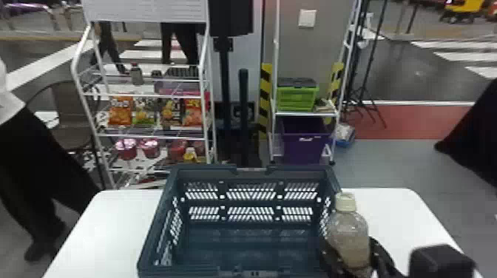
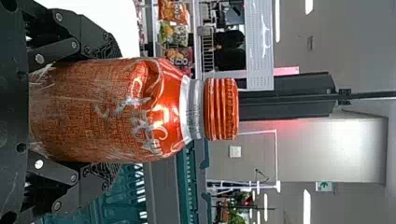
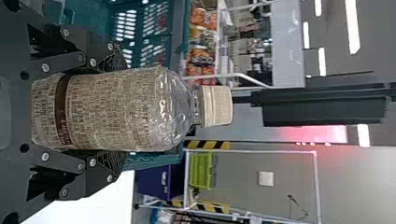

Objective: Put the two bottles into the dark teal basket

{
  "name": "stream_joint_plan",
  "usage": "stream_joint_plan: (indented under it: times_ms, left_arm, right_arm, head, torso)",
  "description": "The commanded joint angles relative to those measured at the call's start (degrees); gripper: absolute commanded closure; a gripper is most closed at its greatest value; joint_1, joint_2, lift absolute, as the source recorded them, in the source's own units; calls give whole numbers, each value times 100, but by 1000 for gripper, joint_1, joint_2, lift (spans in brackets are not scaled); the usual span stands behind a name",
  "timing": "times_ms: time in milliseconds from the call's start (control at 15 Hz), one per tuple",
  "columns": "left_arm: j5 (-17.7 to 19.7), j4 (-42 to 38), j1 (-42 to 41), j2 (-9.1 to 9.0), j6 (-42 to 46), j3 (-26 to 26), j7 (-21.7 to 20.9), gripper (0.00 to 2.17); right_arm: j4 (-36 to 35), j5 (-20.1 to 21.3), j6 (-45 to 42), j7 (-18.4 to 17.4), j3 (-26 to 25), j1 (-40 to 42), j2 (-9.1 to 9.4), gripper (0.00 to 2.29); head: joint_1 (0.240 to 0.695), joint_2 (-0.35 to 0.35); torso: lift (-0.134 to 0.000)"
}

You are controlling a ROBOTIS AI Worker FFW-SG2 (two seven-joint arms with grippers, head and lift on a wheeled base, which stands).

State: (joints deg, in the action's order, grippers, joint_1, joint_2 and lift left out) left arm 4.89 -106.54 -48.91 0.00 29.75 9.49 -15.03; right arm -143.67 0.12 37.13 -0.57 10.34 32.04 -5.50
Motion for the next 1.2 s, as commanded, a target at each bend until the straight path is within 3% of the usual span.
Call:
stream_joint_plan:
  times_ms: [0,267,533,800,1133]
  left_arm:
    - [109,115,83,-15,0,1,0,2145]
    - [144,247,197,-15,0,-17,-9,2145]
    - [153,432,294,-15,0,-26,-18,2145]
    - [153,546,355,-15,0,-26,-18,2145]
    - [161,625,426,-15,0,-8,-18,2145]
  right_arm:
    - [6,49,1469,-93,319,-823,-39,1598]
    - [296,-74,3244,-172,688,-2123,5,1598]
    - [1052,-179,4405,-172,961,-3213,269,1595]
    - [2230,-566,4528,-172,1013,-3987,555,1595]
    - [3372,-760,4422,-172,1093,-4567,555,1582]
  head:
    - [499,0]
    - [499,0]
    - [499,0]
    - [499,0]
    - [499,0]
  torso:
    - [0]
    - [0]
    - [0]
    - [0]
    - [0]
